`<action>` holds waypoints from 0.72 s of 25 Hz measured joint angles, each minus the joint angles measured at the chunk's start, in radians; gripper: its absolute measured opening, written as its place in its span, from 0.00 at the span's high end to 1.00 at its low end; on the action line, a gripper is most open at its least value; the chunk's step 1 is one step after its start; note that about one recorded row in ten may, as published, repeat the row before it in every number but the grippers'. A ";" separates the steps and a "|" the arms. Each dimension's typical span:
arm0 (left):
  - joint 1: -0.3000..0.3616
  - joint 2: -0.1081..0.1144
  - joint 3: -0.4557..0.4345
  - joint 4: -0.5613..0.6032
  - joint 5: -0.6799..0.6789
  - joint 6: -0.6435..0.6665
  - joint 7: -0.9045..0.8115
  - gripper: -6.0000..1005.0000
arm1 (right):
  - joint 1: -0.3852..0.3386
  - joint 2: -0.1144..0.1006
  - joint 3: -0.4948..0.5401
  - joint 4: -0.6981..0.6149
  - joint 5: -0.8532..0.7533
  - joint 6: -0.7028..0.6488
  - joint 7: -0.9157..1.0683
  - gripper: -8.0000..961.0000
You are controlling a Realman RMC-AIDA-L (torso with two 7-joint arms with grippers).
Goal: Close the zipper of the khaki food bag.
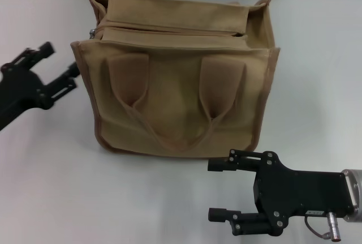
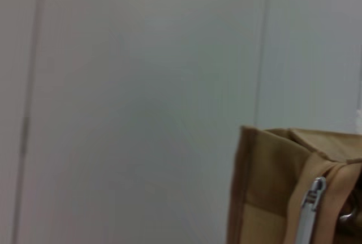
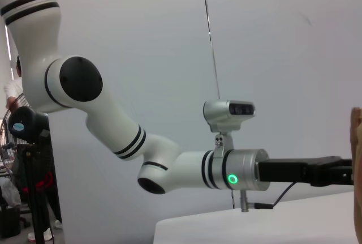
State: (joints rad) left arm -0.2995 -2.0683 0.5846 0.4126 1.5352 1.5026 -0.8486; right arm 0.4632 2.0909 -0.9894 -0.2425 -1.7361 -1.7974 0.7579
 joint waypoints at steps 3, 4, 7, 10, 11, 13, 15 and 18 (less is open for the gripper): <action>-0.025 -0.003 0.013 -0.002 -0.003 -0.009 0.008 0.25 | 0.000 0.000 0.000 0.007 0.000 0.004 -0.007 0.24; -0.032 -0.004 0.011 -0.003 -0.009 -0.009 0.011 0.25 | 0.001 0.000 0.000 0.010 0.000 0.004 -0.010 0.24; -0.048 -0.005 0.007 -0.007 -0.041 -0.010 0.011 0.25 | 0.001 0.000 0.000 0.016 0.000 0.004 -0.013 0.24; -0.052 -0.005 0.006 -0.014 -0.094 -0.016 0.007 0.25 | 0.001 0.000 0.000 0.026 0.000 0.004 -0.013 0.24; -0.052 -0.005 0.006 -0.019 -0.110 -0.018 0.005 0.25 | 0.002 0.000 0.000 0.028 0.000 0.004 -0.013 0.24; -0.052 -0.005 0.006 -0.032 -0.143 -0.018 0.001 0.25 | 0.002 0.000 0.001 0.031 0.000 0.005 -0.013 0.24; -0.052 -0.006 0.007 -0.037 -0.155 -0.013 0.000 0.25 | 0.002 0.001 0.001 0.032 0.000 0.006 -0.013 0.24; -0.051 -0.006 0.015 -0.038 -0.153 -0.010 -0.003 0.26 | 0.002 0.001 0.001 0.033 0.011 0.007 -0.013 0.24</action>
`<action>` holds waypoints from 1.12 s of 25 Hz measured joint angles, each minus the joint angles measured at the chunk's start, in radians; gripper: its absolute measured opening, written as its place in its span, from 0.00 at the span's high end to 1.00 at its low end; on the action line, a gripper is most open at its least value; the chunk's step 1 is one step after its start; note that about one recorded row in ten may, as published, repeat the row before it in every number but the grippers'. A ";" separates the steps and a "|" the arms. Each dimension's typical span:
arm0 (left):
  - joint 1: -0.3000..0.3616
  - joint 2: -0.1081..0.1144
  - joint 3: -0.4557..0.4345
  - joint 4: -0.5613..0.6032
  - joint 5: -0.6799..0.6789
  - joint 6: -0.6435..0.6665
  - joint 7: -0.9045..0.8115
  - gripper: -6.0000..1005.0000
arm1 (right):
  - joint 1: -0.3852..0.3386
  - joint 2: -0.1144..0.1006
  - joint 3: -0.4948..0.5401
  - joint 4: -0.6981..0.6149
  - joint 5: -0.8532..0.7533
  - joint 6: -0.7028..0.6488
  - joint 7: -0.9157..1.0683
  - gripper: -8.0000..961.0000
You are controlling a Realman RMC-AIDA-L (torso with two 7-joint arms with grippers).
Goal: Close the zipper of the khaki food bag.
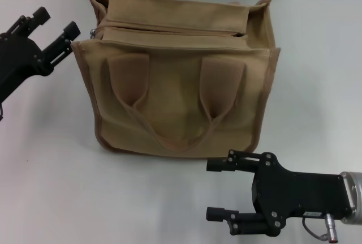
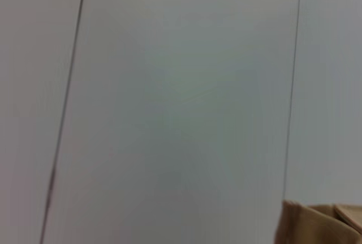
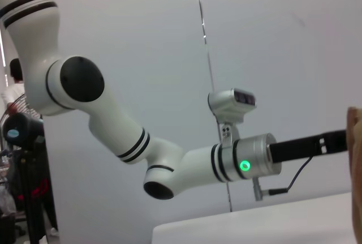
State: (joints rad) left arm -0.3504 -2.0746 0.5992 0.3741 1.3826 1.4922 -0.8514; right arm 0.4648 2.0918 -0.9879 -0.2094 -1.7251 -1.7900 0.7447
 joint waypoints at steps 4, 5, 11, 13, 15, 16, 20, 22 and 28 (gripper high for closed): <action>0.004 0.006 0.033 0.020 0.063 -0.006 -0.002 0.26 | 0.001 0.000 -0.001 0.001 0.009 0.005 0.000 0.24; 0.004 0.006 0.033 0.020 0.063 -0.006 -0.002 0.26 | 0.002 0.000 -0.001 0.001 0.010 0.008 0.000 0.24; 0.030 0.009 0.050 0.129 0.228 -0.049 0.004 0.26 | 0.009 0.001 -0.002 0.002 0.011 0.044 0.000 0.24; 0.013 0.006 0.051 0.123 0.240 -0.056 0.005 0.26 | 0.014 0.001 -0.002 0.003 0.011 0.054 0.000 0.24; -0.008 0.000 0.051 0.112 0.235 -0.054 0.006 0.26 | 0.026 0.000 -0.002 0.009 0.011 0.060 0.000 0.24; -0.019 -0.001 0.051 0.104 0.231 -0.053 0.005 0.26 | 0.032 0.000 -0.002 0.013 0.011 0.062 0.000 0.24; -0.055 -0.002 0.048 0.060 0.179 -0.050 -0.003 0.27 | 0.040 0.001 -0.002 0.019 0.012 0.079 0.000 0.24; -0.059 -0.002 0.047 0.055 0.159 -0.048 -0.003 0.27 | 0.040 0.000 -0.001 0.021 0.013 0.089 0.000 0.24; -0.046 0.002 0.042 0.052 0.081 0.038 -0.022 0.27 | 0.039 0.000 -0.001 0.028 0.037 0.102 0.000 0.24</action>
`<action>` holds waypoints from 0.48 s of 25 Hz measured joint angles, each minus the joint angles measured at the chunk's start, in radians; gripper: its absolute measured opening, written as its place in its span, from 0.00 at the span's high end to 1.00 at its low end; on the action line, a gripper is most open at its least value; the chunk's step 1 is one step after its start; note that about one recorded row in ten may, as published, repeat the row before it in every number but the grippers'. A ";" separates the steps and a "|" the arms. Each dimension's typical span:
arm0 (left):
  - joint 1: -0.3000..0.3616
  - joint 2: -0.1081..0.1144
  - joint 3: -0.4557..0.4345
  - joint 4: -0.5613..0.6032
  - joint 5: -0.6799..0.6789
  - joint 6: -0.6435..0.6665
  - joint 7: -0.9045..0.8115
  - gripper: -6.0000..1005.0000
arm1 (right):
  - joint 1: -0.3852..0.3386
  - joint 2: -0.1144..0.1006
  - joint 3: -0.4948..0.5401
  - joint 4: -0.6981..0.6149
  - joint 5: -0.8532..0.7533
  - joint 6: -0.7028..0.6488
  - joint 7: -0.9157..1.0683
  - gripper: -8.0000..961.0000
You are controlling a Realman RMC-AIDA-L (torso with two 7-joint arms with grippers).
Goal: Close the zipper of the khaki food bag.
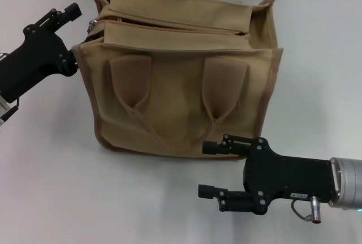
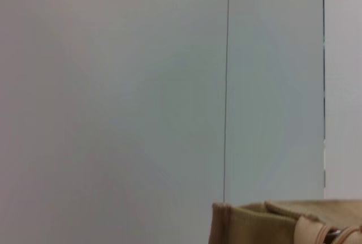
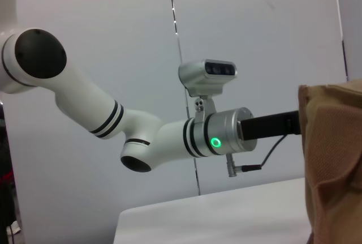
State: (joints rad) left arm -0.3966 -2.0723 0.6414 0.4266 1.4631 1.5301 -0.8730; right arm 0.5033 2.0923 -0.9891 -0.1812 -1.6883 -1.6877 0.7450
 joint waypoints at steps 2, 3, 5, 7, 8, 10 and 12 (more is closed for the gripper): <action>0.001 0.001 0.004 0.004 -0.002 0.004 -0.025 0.27 | 0.000 0.000 0.000 0.001 0.002 0.001 0.000 0.24; 0.001 0.001 0.005 0.006 -0.002 0.005 -0.035 0.27 | 0.000 0.000 0.000 0.001 0.002 0.001 0.000 0.24; 0.001 0.001 0.004 0.008 -0.003 0.005 -0.044 0.27 | 0.001 0.000 0.001 0.001 0.003 0.003 0.000 0.24; 0.001 0.001 0.000 0.006 -0.004 0.005 -0.048 0.27 | 0.002 0.000 0.001 0.001 0.002 0.007 0.000 0.24; 0.001 0.001 -0.003 0.004 -0.005 0.004 -0.051 0.28 | 0.002 0.000 0.001 0.001 0.002 0.010 0.000 0.24; 0.000 0.001 -0.019 0.003 -0.007 -0.004 -0.058 0.28 | 0.005 0.000 0.001 0.000 0.003 0.017 0.000 0.24; 0.002 0.000 -0.038 0.002 -0.009 -0.009 -0.060 0.28 | 0.007 0.000 0.001 0.000 0.003 0.023 0.000 0.24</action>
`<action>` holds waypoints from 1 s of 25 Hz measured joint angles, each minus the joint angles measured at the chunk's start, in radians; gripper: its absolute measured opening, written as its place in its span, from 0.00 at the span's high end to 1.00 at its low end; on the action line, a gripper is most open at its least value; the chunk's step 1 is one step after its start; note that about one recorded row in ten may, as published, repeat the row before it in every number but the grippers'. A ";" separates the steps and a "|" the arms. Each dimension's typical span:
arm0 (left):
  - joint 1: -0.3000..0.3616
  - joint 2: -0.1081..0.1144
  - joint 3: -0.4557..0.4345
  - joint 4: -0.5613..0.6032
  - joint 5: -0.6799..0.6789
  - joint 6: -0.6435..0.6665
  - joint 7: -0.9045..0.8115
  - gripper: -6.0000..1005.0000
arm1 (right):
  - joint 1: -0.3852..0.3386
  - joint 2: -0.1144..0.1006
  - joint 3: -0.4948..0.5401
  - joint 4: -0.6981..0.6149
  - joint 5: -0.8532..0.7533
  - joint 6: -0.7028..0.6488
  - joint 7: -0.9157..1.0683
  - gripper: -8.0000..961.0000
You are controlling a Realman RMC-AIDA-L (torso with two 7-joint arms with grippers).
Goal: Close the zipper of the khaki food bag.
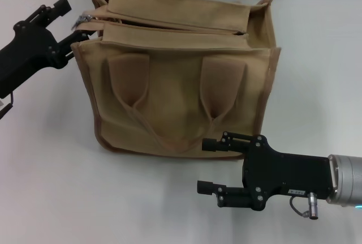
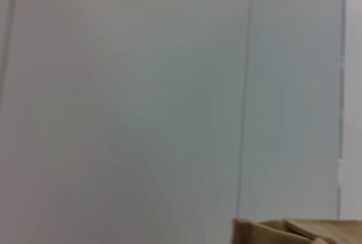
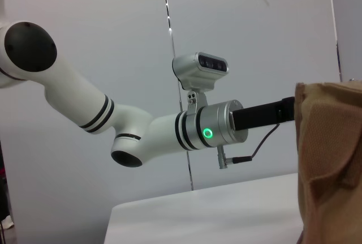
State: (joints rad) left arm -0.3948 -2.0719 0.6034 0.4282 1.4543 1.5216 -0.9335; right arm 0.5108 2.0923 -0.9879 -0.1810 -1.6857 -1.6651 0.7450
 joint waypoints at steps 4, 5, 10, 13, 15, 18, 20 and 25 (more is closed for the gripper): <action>0.002 0.000 -0.020 -0.001 0.000 -0.004 -0.003 0.28 | 0.003 0.000 0.000 0.000 0.000 0.002 0.000 0.24; 0.002 0.000 -0.020 -0.001 0.000 -0.004 -0.003 0.28 | 0.003 0.000 0.000 0.000 0.000 0.003 0.000 0.24; 0.003 -0.001 -0.021 -0.001 0.000 -0.014 -0.010 0.28 | 0.005 0.000 0.000 0.000 0.000 0.003 0.000 0.24; 0.003 -0.001 -0.020 0.000 0.000 -0.023 -0.009 0.28 | 0.005 0.000 0.000 0.000 0.000 0.004 0.001 0.24; 0.008 -0.002 -0.020 0.000 0.000 -0.021 -0.003 0.29 | 0.005 0.000 0.000 0.000 0.000 0.004 0.001 0.24; 0.013 -0.004 -0.025 -0.005 -0.006 -0.014 0.007 0.29 | 0.005 0.000 0.000 0.000 0.000 0.004 0.001 0.24; 0.014 -0.004 -0.025 -0.011 -0.009 -0.012 0.009 0.36 | 0.005 0.000 0.000 0.000 0.000 0.004 0.001 0.24; 0.015 -0.004 -0.025 -0.021 -0.012 -0.006 0.010 0.55 | 0.005 0.000 -0.002 0.000 0.000 0.004 0.001 0.24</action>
State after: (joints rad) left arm -0.3794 -2.0760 0.5782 0.4075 1.4421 1.5157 -0.9230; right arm 0.5154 2.0923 -0.9895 -0.1810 -1.6858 -1.6610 0.7455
